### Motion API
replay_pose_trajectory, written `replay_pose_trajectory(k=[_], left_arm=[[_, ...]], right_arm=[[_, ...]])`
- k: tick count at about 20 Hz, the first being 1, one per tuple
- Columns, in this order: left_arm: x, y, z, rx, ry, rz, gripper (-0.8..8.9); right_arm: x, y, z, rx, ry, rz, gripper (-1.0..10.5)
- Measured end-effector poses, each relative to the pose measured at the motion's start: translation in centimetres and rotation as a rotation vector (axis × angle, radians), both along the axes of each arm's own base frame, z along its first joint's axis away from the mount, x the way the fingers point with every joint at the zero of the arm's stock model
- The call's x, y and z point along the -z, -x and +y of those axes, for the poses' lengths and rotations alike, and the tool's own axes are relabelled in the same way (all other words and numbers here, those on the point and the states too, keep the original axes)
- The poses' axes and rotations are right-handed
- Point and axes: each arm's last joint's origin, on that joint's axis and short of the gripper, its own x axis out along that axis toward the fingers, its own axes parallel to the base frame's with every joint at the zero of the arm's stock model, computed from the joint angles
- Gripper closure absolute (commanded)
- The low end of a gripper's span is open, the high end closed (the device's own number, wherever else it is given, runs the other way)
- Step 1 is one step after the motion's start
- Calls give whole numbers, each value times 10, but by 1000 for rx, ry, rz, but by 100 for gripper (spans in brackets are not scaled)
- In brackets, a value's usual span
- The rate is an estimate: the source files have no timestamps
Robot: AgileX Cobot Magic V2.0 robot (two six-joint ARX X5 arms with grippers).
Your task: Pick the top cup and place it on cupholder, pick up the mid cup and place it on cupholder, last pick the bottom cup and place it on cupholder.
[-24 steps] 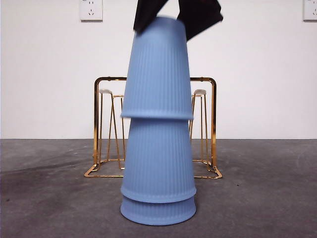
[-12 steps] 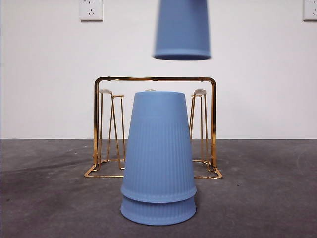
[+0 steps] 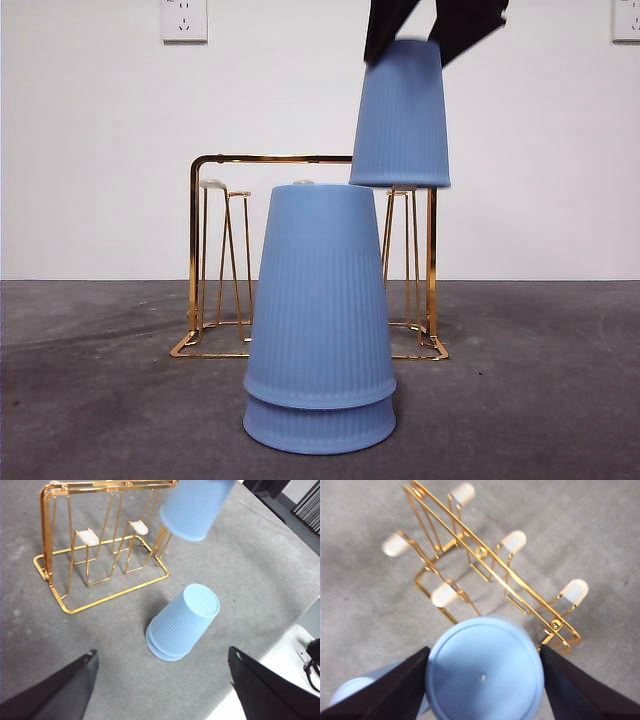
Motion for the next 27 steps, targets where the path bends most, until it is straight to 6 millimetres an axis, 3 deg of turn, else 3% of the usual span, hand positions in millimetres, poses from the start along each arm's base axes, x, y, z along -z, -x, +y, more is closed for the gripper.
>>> replay_pose_trajectory(k=[8,14,17,25,27], left_arm=[[0,0,0,0,0,0,404],[0,0,0,0,0,0,403],[0,0,0,0,0,0,402],[0,0,0,0,0,0,397],[0,0,0,0,0,0,334]], right_arm=[[60,-13,4,12,18,36,685],[88,-15,5,31,4,39,670],[92,-14,5,32,9,50,662],[92,-14,5,36,6,50,506],[91,-14,4,54,17,40,506]])
